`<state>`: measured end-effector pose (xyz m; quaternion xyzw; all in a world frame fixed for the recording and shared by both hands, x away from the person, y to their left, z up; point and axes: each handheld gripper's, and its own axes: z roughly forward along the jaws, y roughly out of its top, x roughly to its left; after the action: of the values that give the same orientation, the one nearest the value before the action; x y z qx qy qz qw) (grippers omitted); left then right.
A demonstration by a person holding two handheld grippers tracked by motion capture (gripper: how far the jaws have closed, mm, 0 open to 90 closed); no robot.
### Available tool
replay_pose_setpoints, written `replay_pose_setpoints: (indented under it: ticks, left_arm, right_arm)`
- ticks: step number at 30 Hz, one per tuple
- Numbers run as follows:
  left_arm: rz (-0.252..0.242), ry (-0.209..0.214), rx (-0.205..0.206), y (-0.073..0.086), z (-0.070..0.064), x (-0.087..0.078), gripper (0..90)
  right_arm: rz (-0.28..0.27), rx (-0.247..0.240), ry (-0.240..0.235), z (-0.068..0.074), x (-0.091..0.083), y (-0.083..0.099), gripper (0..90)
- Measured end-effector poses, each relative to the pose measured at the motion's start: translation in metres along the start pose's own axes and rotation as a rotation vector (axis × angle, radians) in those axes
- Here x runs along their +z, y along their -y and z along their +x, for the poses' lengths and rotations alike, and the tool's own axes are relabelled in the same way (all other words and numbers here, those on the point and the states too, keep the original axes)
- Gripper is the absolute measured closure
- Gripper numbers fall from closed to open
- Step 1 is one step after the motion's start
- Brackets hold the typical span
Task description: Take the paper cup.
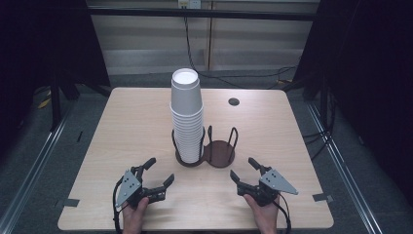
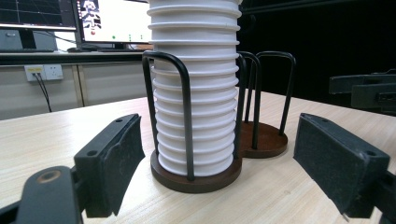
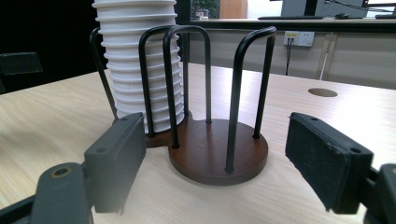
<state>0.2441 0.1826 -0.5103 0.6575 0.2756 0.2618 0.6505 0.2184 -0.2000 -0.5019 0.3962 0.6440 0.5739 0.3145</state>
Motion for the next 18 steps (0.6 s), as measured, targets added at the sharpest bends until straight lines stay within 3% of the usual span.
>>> replay_pose_setpoints:
  ticks: [6,11,18]
  left_arm:
    - [0.000,0.000,0.000,0.000,0.000,0.000,15.7]
    - [0.000,0.002,0.000,0.000,0.000,0.000,15.7]
    - [-0.002,0.005,-0.002,0.000,0.000,0.000,15.7]
  right_arm:
    - [0.005,0.003,-0.002,-0.001,0.003,0.000,17.9]
    - [-0.001,0.028,-0.055,0.001,0.003,-0.007,18.2]
    - [0.004,0.005,-0.088,0.001,0.008,-0.023,17.0]
